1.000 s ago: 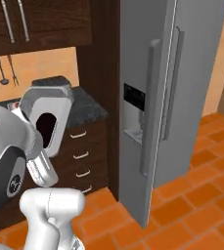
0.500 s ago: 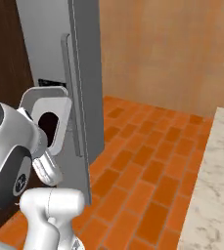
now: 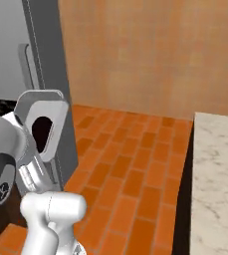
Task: Take the meat container that has the steak and place it on the second highest rack of the freezer. Then take the vegetable container that has the tomato and avocado and place it on the highest rack of the freezer.
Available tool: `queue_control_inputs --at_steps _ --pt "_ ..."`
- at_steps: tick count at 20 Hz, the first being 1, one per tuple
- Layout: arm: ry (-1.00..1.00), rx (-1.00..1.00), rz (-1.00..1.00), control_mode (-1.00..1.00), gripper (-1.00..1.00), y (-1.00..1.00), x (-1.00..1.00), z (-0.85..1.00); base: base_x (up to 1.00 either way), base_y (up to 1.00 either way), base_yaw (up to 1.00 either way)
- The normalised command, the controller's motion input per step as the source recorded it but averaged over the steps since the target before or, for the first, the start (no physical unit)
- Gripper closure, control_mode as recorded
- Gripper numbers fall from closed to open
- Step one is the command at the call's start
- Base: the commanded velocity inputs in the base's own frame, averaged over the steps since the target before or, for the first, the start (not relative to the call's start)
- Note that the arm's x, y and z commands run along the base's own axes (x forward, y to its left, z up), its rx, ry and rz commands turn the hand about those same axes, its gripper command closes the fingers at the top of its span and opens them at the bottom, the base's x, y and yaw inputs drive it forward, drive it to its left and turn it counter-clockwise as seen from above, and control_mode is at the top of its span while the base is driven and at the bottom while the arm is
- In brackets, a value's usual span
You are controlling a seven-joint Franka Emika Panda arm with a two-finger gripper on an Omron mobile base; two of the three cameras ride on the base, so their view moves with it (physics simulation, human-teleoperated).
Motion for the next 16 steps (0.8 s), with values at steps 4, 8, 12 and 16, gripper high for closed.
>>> queue_control_inputs --at_steps 4,8,12,16 --pt "0.0 0.0 0.0 1.0 1.0 0.0 0.0 0.0 0.94 -0.55 0.03" --pt "0.0 0.0 0.0 1.0 1.0 0.0 0.0 0.0 0.89 -0.47 0.0" --pt "0.0 0.0 0.0 1.0 1.0 0.0 0.0 0.0 1.0 -0.05 0.0" --pt "0.0 0.0 0.0 1.0 1.0 0.0 0.0 0.0 1.0 -0.14 0.05"
